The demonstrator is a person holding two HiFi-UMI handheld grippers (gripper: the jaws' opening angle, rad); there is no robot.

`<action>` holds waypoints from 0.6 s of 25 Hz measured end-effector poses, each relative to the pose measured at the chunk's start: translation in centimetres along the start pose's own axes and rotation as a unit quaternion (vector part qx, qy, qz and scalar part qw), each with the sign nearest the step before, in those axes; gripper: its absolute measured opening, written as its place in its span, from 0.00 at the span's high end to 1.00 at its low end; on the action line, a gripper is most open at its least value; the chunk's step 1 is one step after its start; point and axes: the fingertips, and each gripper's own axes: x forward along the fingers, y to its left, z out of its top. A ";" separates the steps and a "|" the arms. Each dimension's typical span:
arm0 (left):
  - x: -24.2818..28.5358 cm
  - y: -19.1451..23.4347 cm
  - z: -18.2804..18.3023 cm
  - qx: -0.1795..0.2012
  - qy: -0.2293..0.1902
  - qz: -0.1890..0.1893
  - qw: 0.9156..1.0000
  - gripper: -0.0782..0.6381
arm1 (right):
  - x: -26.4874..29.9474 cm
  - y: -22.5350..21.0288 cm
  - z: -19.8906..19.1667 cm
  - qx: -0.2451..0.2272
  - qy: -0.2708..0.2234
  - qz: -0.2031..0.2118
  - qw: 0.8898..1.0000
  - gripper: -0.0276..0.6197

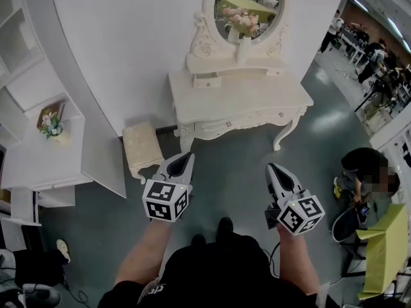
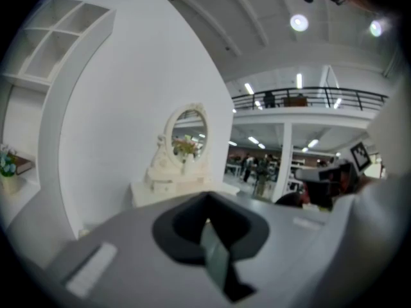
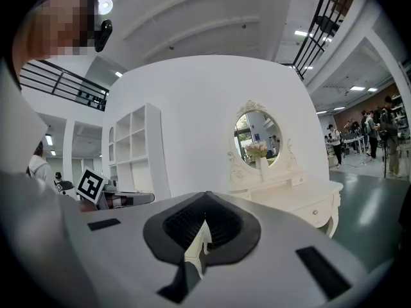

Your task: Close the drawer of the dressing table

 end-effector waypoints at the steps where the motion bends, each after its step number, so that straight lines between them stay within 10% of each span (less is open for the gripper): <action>1: 0.1 0.1 -0.1 -0.001 0.001 0.000 1.000 0.88 | 0.1 -0.1 0.1 0.002 0.000 -0.002 1.000 0.97; 15: 6.4 1.0 0.4 -0.001 0.021 0.012 1.000 0.88 | 4.9 -5.2 0.5 0.037 -0.010 0.028 0.999 0.97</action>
